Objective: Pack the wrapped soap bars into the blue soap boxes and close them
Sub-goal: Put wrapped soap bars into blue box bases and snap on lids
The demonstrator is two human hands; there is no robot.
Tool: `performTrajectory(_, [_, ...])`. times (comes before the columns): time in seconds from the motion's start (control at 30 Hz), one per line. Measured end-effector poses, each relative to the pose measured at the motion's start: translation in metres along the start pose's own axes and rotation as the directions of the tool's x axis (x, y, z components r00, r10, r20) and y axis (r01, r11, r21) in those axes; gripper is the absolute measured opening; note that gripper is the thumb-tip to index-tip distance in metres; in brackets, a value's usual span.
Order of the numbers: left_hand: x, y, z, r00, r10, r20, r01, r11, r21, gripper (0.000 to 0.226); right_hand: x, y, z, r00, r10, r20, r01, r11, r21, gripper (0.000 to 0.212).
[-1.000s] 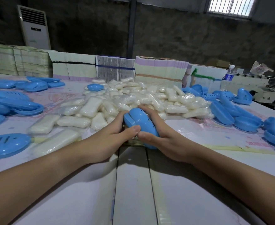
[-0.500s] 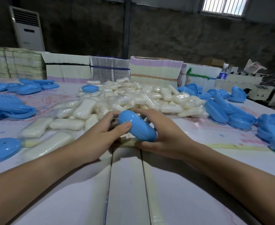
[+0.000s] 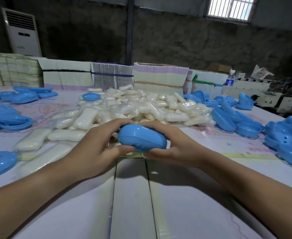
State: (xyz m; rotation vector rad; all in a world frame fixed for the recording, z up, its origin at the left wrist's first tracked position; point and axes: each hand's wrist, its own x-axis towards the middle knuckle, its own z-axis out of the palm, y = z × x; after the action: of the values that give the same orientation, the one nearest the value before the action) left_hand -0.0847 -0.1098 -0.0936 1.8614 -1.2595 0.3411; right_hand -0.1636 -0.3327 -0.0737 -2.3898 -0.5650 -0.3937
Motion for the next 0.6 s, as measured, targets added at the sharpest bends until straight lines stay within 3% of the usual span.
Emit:
performTrajectory(0.2, [0.000,-0.003,0.003,0.997,0.080,0.011,-0.080,0.994,0.074,0.045,-0.002,0.004,-0.003,0.985,0.104,0.141,-0.128,0.976,0.175,0.058])
performTrajectory(0.3, [0.000,-0.006,0.007,0.999,-0.008,-0.041,0.009,1.000,0.029,0.049,-0.002,0.007,-0.004,0.990,0.117,0.080,-0.133,0.962,0.240,0.043])
performTrajectory(0.4, [-0.002,-0.014,0.008,0.994,-0.101,-0.042,0.098,0.993,-0.066,0.048,-0.006,0.013,-0.018,0.973,0.230,-0.030,-0.207,0.918,0.338,0.029])
performTrajectory(0.53, [-0.004,-0.033,0.005,0.991,-0.133,0.001,0.133,0.990,-0.045,0.033,-0.019,0.022,-0.048,0.947,0.294,-0.130,-0.268,0.946,0.181,0.034])
performTrajectory(0.6, [-0.005,-0.038,0.006,0.991,-0.133,0.029,0.134,0.990,-0.050,0.038,-0.033,0.033,-0.064,0.921,0.344,-0.181,-0.334,0.939,0.084,0.041])
